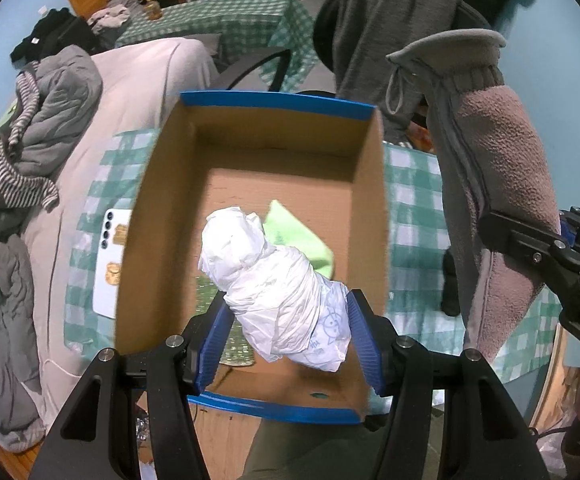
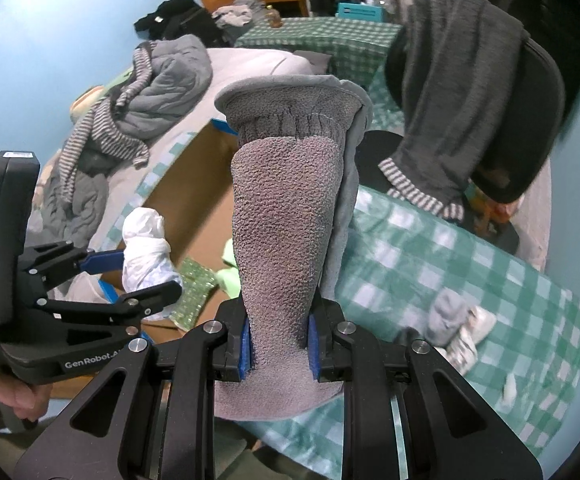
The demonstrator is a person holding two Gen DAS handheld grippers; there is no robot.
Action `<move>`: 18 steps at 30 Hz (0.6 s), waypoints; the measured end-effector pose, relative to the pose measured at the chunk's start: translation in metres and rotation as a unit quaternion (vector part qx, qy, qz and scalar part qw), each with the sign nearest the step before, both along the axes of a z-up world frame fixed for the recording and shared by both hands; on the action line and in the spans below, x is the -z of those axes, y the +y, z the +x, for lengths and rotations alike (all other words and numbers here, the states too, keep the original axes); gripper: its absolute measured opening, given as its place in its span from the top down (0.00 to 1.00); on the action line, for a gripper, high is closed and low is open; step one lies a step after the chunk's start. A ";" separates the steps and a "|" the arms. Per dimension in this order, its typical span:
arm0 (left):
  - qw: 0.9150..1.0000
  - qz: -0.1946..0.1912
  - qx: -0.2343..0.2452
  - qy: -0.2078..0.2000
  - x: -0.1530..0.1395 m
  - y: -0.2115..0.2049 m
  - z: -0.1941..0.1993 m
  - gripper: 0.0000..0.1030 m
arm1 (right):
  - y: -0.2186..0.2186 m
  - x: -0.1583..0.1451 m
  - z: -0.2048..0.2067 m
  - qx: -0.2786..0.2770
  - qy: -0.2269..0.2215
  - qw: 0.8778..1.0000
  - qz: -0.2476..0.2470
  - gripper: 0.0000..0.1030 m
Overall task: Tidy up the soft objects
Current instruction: 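Move both tools over the cardboard box with mitten and white bundle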
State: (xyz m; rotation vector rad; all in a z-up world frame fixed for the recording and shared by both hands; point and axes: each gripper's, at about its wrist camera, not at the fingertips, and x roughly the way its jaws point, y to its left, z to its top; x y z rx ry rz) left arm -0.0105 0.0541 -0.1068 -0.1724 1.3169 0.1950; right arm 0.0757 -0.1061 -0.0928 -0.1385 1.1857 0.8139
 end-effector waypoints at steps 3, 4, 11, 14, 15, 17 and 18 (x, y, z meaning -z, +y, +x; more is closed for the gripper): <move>1.000 0.003 -0.009 0.003 0.003 0.011 -0.002 0.43 | 0.017 0.001 0.001 -0.012 0.002 1.000 0.002 0.81; 1.000 0.003 -0.011 0.003 0.005 0.017 -0.002 0.43 | 0.023 0.003 0.001 -0.017 0.003 1.000 0.002 0.81; 1.000 0.008 -0.020 0.010 0.012 0.040 -0.001 0.43 | 0.056 0.014 0.002 -0.035 0.019 0.999 0.001 0.81; 1.000 0.009 -0.023 0.014 0.017 0.049 0.001 0.43 | 0.069 0.019 0.003 -0.040 0.025 0.999 -0.003 0.81; 1.000 0.009 -0.023 0.015 0.018 0.052 0.002 0.43 | 0.072 0.020 0.004 -0.042 0.026 0.999 -0.004 0.81; 1.000 0.009 -0.024 0.018 0.022 0.057 0.004 0.43 | 0.082 0.026 0.005 -0.045 0.029 0.998 -0.009 0.81; 0.999 0.008 -0.024 0.019 0.024 0.060 0.005 0.43 | 0.084 0.027 0.006 -0.046 0.030 0.998 -0.010 0.81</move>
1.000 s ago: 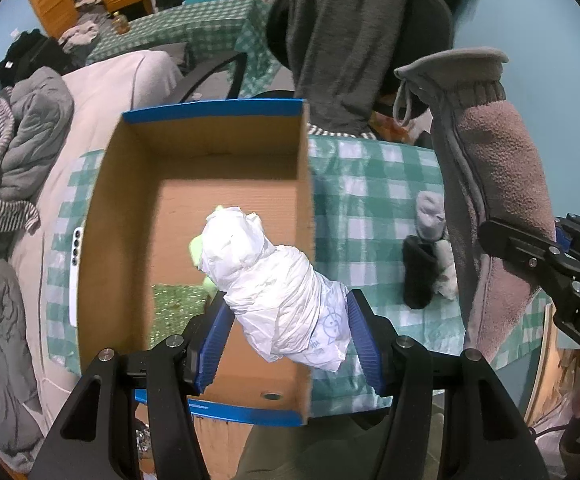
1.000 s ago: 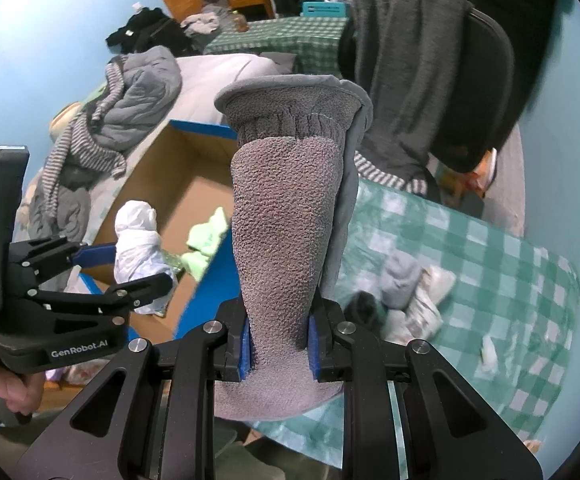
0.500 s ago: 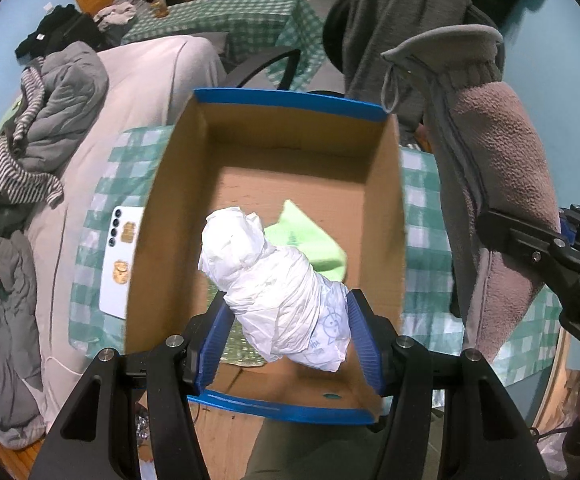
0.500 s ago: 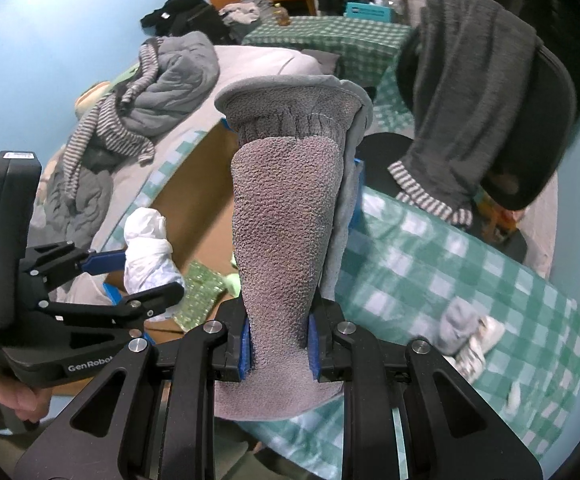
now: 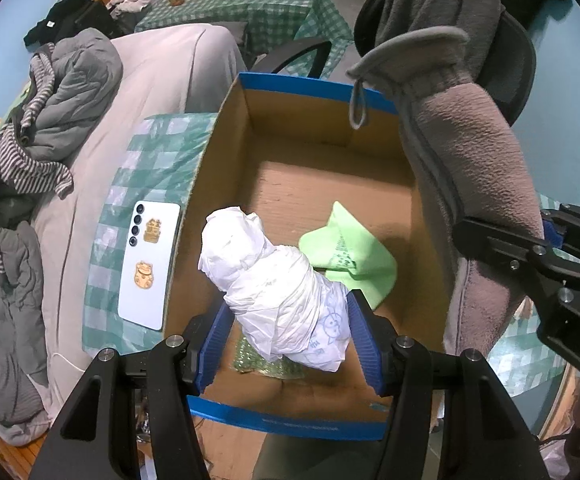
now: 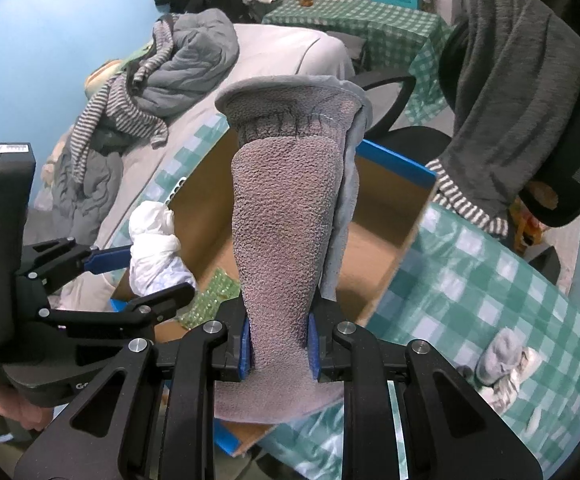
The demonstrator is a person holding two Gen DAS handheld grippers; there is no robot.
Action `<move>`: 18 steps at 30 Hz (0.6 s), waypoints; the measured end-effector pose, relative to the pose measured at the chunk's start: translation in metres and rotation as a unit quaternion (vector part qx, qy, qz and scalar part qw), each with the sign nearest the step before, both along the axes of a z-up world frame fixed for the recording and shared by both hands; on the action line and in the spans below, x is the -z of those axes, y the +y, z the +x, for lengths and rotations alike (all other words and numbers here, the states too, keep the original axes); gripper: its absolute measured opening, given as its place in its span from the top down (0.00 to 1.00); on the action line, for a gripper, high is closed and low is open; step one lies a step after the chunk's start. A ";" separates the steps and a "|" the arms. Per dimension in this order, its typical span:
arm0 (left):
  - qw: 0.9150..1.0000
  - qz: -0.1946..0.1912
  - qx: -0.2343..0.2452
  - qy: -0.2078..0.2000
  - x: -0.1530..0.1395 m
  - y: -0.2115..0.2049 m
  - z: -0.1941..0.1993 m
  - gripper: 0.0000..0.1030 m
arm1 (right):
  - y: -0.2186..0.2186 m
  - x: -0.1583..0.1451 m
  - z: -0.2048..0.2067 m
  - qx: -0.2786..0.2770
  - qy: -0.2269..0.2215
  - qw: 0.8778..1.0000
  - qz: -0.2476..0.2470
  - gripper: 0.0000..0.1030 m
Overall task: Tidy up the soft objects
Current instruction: 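Move both tools over the cardboard box with mitten and white bundle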
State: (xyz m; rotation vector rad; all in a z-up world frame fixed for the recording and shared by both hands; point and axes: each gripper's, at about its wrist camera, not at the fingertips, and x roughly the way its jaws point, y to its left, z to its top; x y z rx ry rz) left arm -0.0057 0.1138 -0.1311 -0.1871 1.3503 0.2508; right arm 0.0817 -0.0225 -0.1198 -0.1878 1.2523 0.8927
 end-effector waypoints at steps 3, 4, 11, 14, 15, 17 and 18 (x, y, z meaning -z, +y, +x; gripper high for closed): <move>1.000 0.000 0.002 0.005 0.005 0.004 0.002 0.43 | 0.009 0.008 0.003 -0.002 0.005 1.000 -0.006 0.81; 1.000 0.000 0.003 0.006 0.007 0.005 0.003 0.43 | 0.012 0.010 0.003 -0.002 0.008 1.000 -0.008 0.81; 1.000 -0.006 -0.002 0.018 0.018 0.014 0.007 0.43 | 0.027 0.023 0.007 -0.004 0.024 1.000 -0.017 0.80; 1.000 -0.007 -0.005 0.021 0.019 0.016 0.007 0.41 | 0.031 0.025 0.008 0.001 0.031 0.999 -0.017 0.69; 1.000 -0.008 -0.005 0.022 0.019 0.016 0.007 0.41 | 0.031 0.024 0.009 0.006 0.030 0.999 -0.018 0.68; 1.000 -0.010 -0.006 0.024 0.019 0.016 0.005 0.40 | 0.031 0.022 0.011 0.011 0.029 0.999 -0.020 0.62; 1.000 -0.009 -0.008 0.026 0.019 0.016 0.004 0.40 | 0.030 0.020 0.011 0.013 0.027 0.999 -0.018 0.59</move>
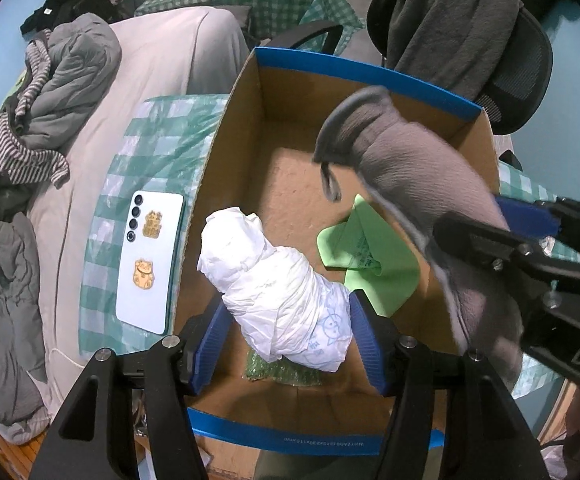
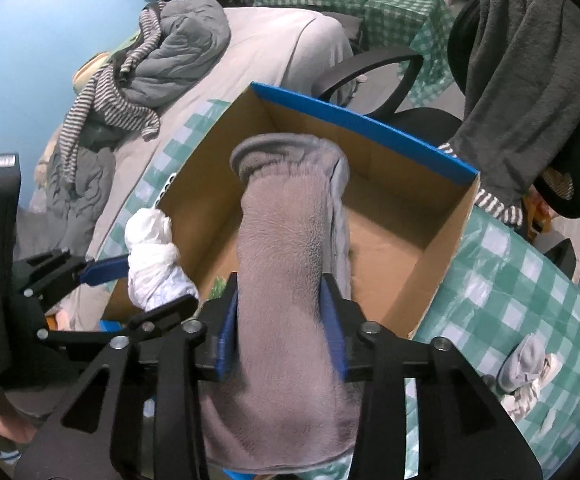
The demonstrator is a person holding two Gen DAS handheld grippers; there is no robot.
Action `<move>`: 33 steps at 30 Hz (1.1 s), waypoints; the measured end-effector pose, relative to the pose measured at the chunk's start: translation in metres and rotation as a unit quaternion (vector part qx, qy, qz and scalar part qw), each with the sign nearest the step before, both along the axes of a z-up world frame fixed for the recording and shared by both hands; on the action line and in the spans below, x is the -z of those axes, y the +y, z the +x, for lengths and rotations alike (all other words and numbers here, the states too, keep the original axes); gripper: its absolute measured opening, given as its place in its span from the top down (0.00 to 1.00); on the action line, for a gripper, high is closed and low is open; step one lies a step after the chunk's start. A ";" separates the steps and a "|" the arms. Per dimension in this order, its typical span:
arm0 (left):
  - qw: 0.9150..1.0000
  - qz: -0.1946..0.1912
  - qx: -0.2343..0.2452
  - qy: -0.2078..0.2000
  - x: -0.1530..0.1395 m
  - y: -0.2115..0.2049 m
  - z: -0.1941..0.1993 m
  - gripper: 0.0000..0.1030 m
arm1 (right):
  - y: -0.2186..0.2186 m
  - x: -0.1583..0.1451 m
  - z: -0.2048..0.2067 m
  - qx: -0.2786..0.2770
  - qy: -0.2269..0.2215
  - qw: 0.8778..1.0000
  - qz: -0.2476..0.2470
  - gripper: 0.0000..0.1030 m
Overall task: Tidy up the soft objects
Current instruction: 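Move both tools over the cardboard box with mitten and white bundle, then open both tools to drop the mitten and white bundle into the box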
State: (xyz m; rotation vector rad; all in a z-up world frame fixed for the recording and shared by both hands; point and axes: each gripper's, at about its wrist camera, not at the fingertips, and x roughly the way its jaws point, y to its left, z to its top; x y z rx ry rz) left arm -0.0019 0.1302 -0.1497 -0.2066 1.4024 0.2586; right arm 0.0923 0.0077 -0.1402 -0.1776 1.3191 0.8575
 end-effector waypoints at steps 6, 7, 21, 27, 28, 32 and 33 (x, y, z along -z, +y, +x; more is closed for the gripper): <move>1.000 0.001 -0.007 0.001 -0.004 0.001 -0.004 0.40 | -0.003 -0.011 0.000 0.001 -0.015 1.000 0.003 0.45; 1.000 0.001 -0.008 0.000 -0.006 0.001 -0.005 0.39 | -0.004 -0.012 0.000 0.002 -0.017 1.000 0.004 0.45; 1.000 0.000 -0.012 -0.021 -0.028 -0.020 -0.008 0.33 | -0.033 -0.027 -0.003 0.009 -0.033 0.999 -0.002 0.41; 1.000 -0.002 0.000 -0.023 -0.034 -0.039 -0.006 0.32 | -0.055 -0.034 -0.002 0.026 -0.038 0.999 -0.001 0.40; 1.000 -0.003 0.003 -0.024 -0.034 -0.042 -0.005 0.32 | -0.059 -0.035 -0.002 0.028 -0.039 0.999 -0.002 0.40; 1.000 -0.005 0.016 -0.026 -0.037 -0.059 -0.001 0.32 | -0.080 -0.039 -0.001 0.045 -0.043 0.998 -0.004 0.40; 0.999 -0.006 0.019 -0.026 -0.037 -0.063 -0.001 0.32 | -0.083 -0.040 -0.001 0.048 -0.043 0.998 -0.004 0.40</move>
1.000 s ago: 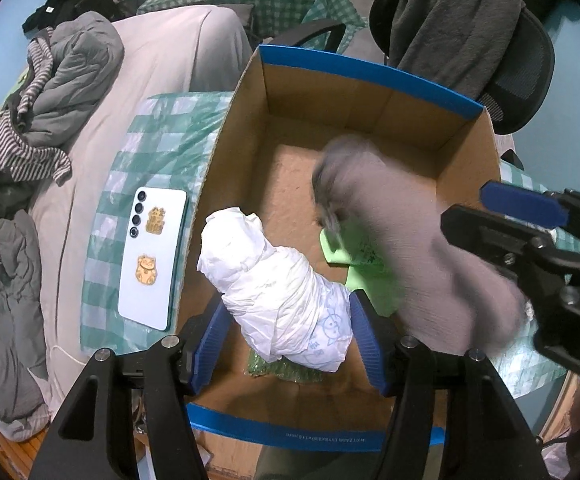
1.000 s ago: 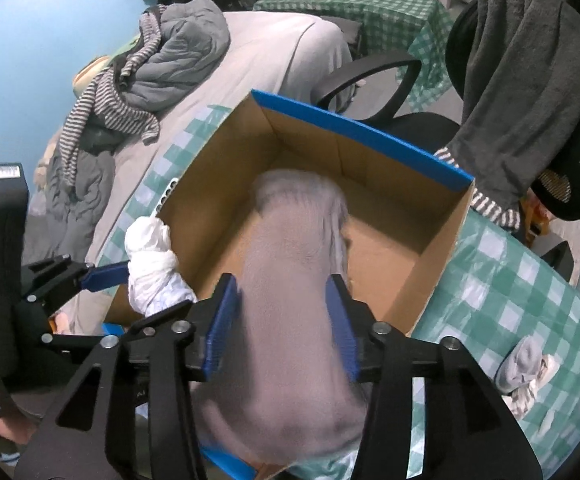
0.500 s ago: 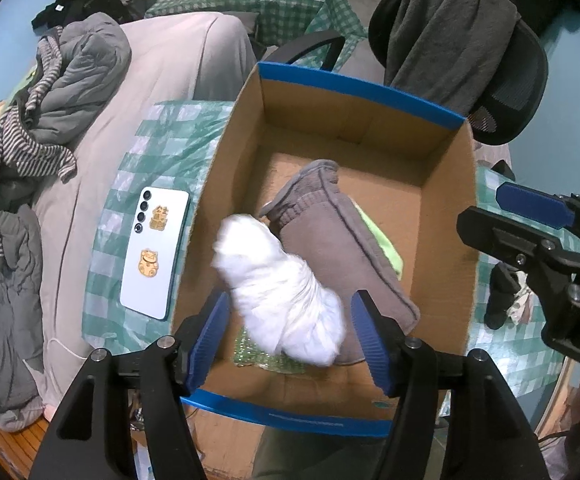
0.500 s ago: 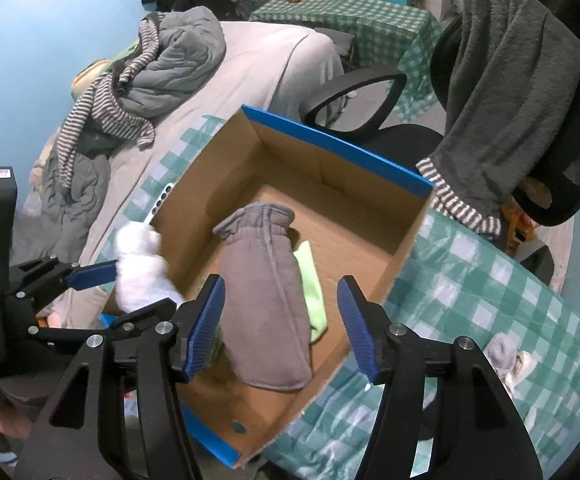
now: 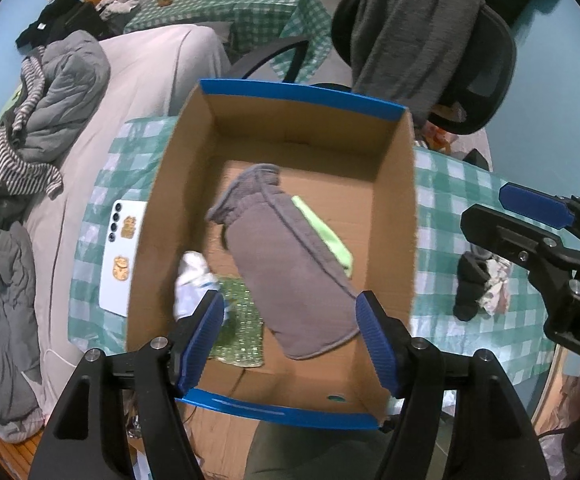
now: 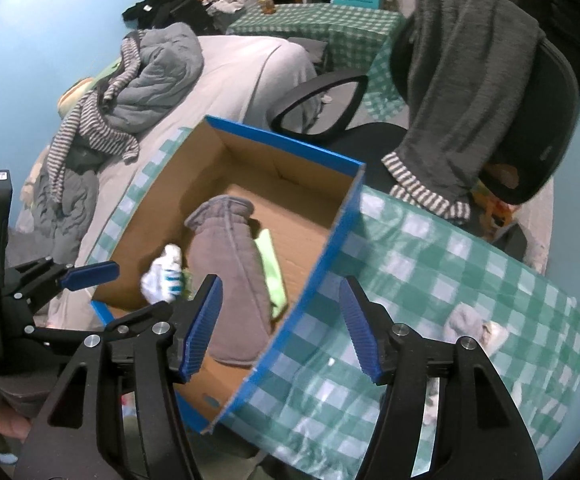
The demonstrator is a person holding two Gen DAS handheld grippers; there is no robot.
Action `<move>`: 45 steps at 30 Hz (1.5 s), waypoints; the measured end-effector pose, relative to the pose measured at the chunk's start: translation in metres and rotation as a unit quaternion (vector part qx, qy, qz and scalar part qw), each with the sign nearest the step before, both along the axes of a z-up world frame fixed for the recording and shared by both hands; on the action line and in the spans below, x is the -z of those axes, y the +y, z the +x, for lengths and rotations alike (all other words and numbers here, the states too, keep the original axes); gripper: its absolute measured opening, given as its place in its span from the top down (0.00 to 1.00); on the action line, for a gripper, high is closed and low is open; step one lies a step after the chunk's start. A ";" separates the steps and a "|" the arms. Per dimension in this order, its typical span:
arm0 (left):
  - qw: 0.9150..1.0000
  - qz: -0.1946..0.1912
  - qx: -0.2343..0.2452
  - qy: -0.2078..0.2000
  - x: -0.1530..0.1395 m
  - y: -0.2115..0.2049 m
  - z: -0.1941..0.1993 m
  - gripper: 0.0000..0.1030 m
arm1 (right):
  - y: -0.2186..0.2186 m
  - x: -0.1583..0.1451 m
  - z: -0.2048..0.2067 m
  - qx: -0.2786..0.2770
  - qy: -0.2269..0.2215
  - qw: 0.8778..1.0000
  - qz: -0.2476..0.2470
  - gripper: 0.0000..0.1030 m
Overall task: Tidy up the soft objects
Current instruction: 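Open both tools to drop the mitten and white bundle into the box, then move both tools back to the socks and plastic bag on the table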
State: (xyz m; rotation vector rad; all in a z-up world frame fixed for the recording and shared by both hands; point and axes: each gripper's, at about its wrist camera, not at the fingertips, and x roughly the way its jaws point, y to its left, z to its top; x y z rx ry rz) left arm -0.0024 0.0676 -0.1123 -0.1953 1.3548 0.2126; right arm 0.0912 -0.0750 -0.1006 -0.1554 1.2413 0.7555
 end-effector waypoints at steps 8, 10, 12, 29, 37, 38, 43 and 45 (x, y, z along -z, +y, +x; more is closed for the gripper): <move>0.999 -0.002 0.035 -0.005 -0.004 -0.035 0.008 0.32 | -0.043 0.000 0.001 0.038 -0.001 0.999 -0.009 0.39; 0.999 -0.002 0.043 -0.005 -0.005 -0.043 0.010 0.32 | -0.053 0.001 0.002 0.047 0.001 0.999 -0.011 0.39; 0.999 -0.002 0.050 -0.005 -0.005 -0.051 0.012 0.32 | -0.063 0.001 0.001 0.056 0.002 0.998 -0.013 0.39; 0.994 -0.010 0.111 0.004 0.004 -0.114 0.036 0.32 | -0.139 0.013 0.005 0.122 0.015 0.992 -0.033 0.35; 0.990 -0.013 0.142 0.012 0.016 -0.141 0.048 0.29 | -0.169 0.030 0.010 0.148 0.025 0.987 -0.049 0.30; 0.989 -0.014 0.145 0.014 0.018 -0.143 0.050 0.28 | -0.172 0.034 0.010 0.149 0.028 0.987 -0.051 0.30; 0.988 -0.020 0.150 0.028 0.032 -0.155 0.058 0.28 | -0.184 0.059 0.014 0.161 0.049 0.984 -0.062 0.30; 0.988 -0.025 0.152 0.031 0.037 -0.159 0.061 0.28 | -0.189 0.071 0.016 0.167 0.058 0.982 -0.066 0.30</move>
